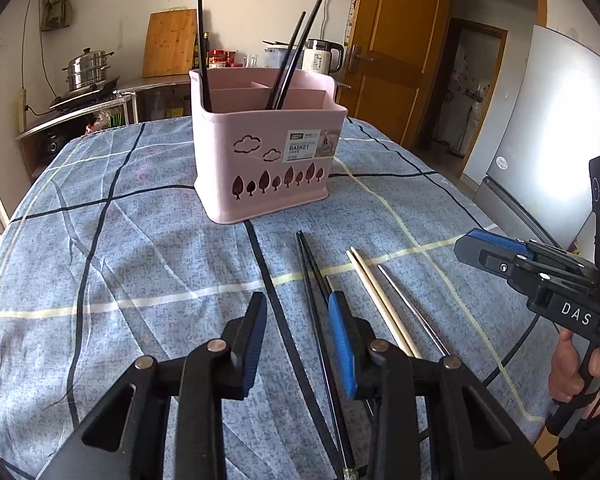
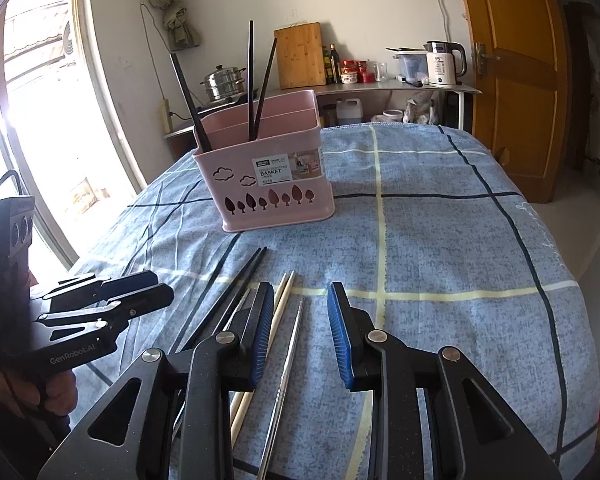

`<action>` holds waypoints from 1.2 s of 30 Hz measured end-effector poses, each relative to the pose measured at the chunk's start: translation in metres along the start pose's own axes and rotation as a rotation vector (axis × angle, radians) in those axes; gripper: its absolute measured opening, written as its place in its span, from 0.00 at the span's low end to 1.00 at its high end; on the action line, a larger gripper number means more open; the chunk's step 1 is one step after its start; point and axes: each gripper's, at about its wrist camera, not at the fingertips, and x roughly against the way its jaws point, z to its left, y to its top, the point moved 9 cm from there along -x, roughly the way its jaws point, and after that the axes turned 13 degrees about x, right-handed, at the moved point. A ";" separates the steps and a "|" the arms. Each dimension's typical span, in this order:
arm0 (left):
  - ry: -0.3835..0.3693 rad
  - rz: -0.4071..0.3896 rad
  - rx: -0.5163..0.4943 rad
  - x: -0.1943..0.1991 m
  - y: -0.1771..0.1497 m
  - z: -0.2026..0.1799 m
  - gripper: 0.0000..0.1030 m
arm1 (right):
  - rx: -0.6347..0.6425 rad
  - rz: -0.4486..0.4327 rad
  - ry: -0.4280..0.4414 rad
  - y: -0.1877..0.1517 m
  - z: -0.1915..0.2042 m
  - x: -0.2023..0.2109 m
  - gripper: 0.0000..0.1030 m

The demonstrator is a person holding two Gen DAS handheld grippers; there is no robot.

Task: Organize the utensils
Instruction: 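Move both tools back down toward the remaining chopsticks on the cloth, then close the left tool on a black chopstick while the right tool grasps another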

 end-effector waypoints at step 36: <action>-0.001 0.067 0.025 -0.030 0.005 0.002 0.16 | 0.004 0.086 0.024 -0.007 0.013 -0.033 0.23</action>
